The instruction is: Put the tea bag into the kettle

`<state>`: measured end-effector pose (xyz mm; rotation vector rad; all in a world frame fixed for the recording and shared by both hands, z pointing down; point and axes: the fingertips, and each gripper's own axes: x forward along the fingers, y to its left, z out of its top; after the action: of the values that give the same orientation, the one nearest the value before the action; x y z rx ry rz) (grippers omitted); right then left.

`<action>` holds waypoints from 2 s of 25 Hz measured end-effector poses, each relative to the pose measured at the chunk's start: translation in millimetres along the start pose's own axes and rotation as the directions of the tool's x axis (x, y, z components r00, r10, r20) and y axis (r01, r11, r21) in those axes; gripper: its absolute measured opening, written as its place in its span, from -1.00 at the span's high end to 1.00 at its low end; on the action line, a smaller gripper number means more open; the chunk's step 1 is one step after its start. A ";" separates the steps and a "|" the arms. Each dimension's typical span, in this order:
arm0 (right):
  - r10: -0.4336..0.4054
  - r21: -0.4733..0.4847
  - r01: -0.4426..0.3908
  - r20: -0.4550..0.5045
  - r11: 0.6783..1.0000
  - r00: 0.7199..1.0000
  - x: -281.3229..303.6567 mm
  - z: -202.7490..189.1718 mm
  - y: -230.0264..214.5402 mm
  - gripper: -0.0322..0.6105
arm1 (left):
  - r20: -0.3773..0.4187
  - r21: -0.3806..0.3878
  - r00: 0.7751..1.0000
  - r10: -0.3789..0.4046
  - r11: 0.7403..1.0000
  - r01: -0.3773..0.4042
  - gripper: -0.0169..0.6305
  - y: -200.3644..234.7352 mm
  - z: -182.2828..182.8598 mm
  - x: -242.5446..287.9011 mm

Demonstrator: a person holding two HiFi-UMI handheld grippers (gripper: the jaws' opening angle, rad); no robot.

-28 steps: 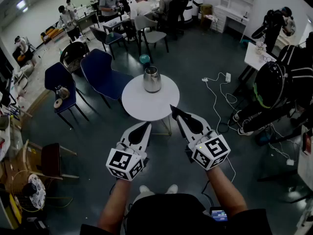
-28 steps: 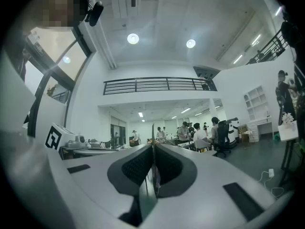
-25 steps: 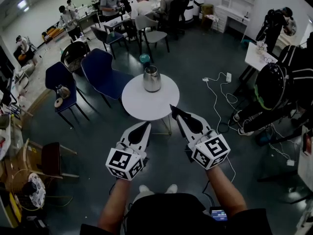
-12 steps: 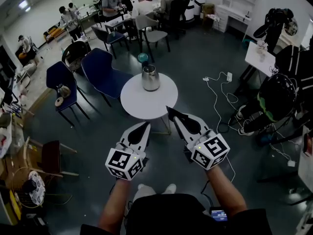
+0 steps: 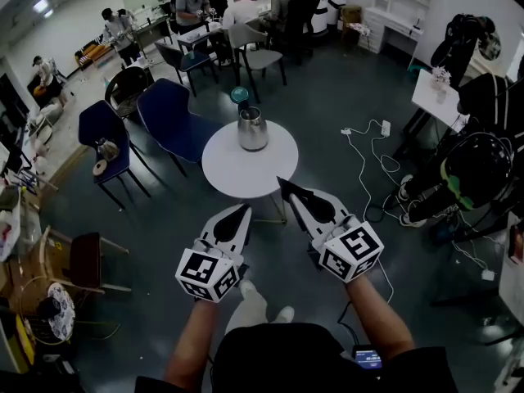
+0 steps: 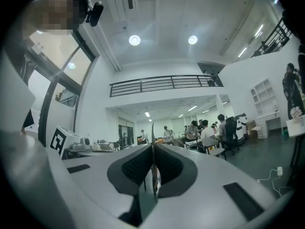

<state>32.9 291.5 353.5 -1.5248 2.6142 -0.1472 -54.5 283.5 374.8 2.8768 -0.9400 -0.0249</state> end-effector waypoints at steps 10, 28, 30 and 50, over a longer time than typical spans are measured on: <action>-0.008 0.007 0.008 0.009 1.000 1.000 17.5 -2.2 -8.2 0.80 | 0.009 -0.005 1.000 -0.004 1.000 0.004 0.90 18.2 -0.3 9.3; -0.017 0.010 0.017 0.012 1.000 1.000 113.0 -1.9 -56.2 0.80 | -0.009 -0.024 0.999 -0.033 0.999 0.032 0.90 102.3 -2.4 72.6; -0.020 0.013 0.020 0.011 1.000 1.000 127.2 -0.1 -64.5 0.80 | -0.010 -0.024 0.999 -0.036 0.999 0.036 0.90 114.6 1.5 82.5; -0.073 0.036 0.073 0.023 0.997 0.997 239.8 10.3 -105.3 0.80 | -0.004 -0.034 0.997 -0.076 0.997 0.076 0.90 225.6 28.5 134.2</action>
<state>7.7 30.7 346.7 -1.6008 2.5249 -0.1793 -80.1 20.7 375.0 2.8782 -0.8201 -0.0389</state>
